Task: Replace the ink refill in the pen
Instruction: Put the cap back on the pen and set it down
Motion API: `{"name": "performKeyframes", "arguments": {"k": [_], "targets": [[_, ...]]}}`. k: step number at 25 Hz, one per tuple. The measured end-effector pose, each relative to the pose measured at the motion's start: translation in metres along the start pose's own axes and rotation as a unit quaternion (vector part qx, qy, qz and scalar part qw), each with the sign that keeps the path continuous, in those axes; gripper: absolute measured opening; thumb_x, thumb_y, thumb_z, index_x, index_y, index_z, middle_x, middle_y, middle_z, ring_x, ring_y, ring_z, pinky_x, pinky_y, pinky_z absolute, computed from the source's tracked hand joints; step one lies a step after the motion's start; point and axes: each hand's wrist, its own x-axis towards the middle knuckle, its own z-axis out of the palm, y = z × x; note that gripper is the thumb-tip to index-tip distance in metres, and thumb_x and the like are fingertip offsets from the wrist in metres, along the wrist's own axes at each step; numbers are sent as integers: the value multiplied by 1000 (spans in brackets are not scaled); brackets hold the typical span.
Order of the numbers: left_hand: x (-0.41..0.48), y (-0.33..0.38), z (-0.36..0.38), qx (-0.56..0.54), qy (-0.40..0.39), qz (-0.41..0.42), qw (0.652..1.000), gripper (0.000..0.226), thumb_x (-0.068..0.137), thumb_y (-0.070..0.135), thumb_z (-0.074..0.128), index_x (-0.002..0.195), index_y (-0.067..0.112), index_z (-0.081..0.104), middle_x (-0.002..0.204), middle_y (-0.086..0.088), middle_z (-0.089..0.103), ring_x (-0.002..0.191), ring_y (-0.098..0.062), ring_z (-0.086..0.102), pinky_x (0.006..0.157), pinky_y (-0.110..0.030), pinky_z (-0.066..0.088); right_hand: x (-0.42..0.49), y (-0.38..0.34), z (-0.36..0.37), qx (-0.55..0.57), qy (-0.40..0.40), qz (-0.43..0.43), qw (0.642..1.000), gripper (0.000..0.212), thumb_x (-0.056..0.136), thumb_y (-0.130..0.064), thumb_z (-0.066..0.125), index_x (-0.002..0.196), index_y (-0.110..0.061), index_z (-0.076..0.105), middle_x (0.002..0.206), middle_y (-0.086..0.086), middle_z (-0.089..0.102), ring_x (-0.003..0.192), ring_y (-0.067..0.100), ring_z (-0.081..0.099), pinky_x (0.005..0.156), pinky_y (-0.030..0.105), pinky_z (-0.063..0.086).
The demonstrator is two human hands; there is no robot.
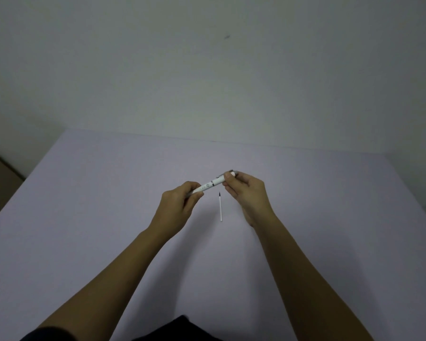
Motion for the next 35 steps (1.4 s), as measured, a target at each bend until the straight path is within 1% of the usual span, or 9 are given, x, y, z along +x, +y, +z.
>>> {"name": "performKeyframes", "arguments": {"k": [4, 9, 15, 17, 20, 22, 25, 29, 35], "targets": [[-2, 3, 4, 20, 1, 9, 1000, 14, 91, 19, 58, 98, 8, 64, 60, 5, 53, 47, -4, 42, 47, -10, 33, 8, 5, -2, -36, -2, -3, 999, 9, 85, -21, 65, 83, -18, 73, 86, -1, 75, 93, 13, 70, 81, 19, 54], [-5, 3, 21, 17, -68, -4, 998, 17, 87, 28, 61, 96, 16, 67, 73, 7, 63, 58, -2, 52, 56, -10, 36, 23, 18, -8, -94, 7, 13, 995, 15, 87, -23, 62, 76, -22, 72, 89, 4, 74, 96, 18, 68, 84, 24, 52], [11, -19, 46, 71, -99, -56, 991, 19, 88, 23, 60, 98, 12, 71, 79, -7, 68, 64, -15, 55, 63, -26, 42, 50, 39, -14, -164, -4, 14, 986, 18, 89, -30, 59, 85, -19, 73, 86, 2, 71, 89, 16, 67, 82, 25, 55], [19, -30, 59, 84, -112, -92, 986, 19, 89, 22, 60, 87, 6, 70, 74, -14, 67, 64, -24, 58, 63, -33, 47, 64, 49, -16, -250, 10, 17, 968, 28, 92, -35, 52, 92, -14, 71, 82, 0, 68, 80, 13, 64, 75, 23, 52], [27, -54, 83, 77, -135, -172, 973, 26, 89, 17, 58, 71, -1, 64, 69, -21, 68, 65, -34, 63, 65, -40, 51, 77, 73, -26, -414, 41, -16, 909, 35, 98, -29, 40, 74, -15, 62, 67, -10, 57, 72, 17, 54, 70, 26, 41], [27, -66, 100, 64, -139, -218, 964, 27, 89, 15, 58, 70, -2, 64, 68, -21, 68, 65, -34, 63, 66, -40, 52, 80, 100, -37, -464, 48, -10, 884, 34, 99, -24, 37, 100, -8, 67, 100, 7, 71, 101, 27, 61, 89, 31, 46], [27, -79, 123, 58, -135, -251, 957, 26, 90, 15, 57, 72, -4, 64, 71, -22, 67, 62, -29, 58, 62, -37, 49, 75, 140, -54, -560, 0, 26, 828, 45, 101, -22, 29, 141, -2, 32, 152, 15, 33, 142, 26, 27, 116, 34, 20], [23, -90, 140, 85, -124, -243, 958, 26, 94, 17, 51, 82, -3, 62, 77, -20, 64, 61, -19, 49, 58, -28, 39, 68, 176, -68, -629, -54, 34, 774, 55, 100, -27, 22, 147, -4, 3, 159, 12, 1, 147, 22, 0, 119, 35, 1], [17, -94, 145, 111, -110, -201, 967, 26, 95, 18, 49, 98, -4, 62, 84, -21, 63, 73, -31, 59, 67, -36, 49, 62, 194, -73, -673, -22, -23, 739, 58, 98, -28, 27, 147, -5, 6, 159, 12, 7, 147, 23, 5, 116, 33, 0]]}}
